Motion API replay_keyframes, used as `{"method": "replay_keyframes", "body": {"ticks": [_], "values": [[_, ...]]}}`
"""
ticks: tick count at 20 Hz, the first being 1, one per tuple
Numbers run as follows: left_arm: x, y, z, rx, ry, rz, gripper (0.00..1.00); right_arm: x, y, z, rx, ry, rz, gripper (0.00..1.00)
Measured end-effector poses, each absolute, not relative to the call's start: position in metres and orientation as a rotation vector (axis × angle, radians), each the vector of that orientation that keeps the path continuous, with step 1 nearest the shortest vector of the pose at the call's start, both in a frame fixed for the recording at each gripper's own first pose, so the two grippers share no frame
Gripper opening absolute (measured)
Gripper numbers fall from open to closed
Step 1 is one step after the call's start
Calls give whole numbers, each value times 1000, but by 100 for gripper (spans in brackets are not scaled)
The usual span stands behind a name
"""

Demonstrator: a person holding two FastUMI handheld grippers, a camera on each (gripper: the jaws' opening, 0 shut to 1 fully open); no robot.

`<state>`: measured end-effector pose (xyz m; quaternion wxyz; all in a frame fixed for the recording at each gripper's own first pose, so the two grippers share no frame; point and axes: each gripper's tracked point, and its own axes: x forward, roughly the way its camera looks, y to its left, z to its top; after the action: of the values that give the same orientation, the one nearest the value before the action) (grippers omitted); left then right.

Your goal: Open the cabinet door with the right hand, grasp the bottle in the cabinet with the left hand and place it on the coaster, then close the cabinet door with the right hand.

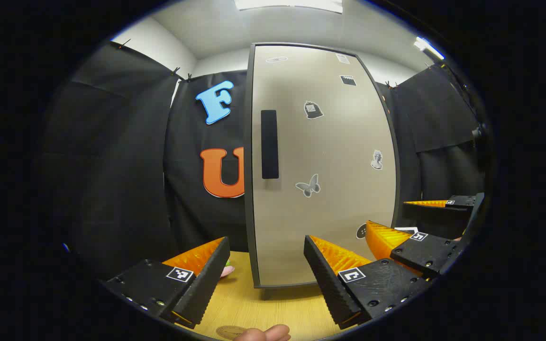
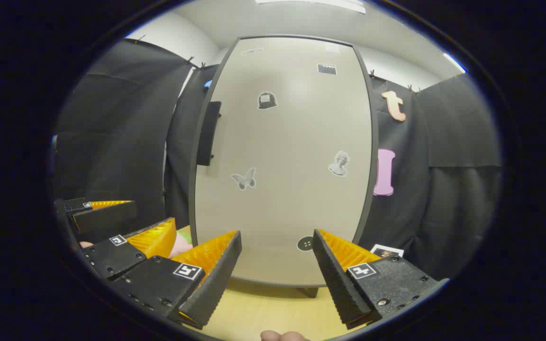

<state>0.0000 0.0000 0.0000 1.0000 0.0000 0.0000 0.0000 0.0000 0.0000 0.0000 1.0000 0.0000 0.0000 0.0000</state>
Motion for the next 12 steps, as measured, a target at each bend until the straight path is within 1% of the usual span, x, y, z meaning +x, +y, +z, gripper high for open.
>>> {"method": "replay_keyframes", "body": {"ticks": [5,7,12], "values": [[7,-6,6,-54,-2,-25,95,3,-8,-1,-6,19,-20,99],[12,-5,9,-19,-11,-18,95,3,-18,2,-11,14,-40,99],[16,-20,10,-18,-11,-62,94,2,-32,0,23,17,-75,99]]}}
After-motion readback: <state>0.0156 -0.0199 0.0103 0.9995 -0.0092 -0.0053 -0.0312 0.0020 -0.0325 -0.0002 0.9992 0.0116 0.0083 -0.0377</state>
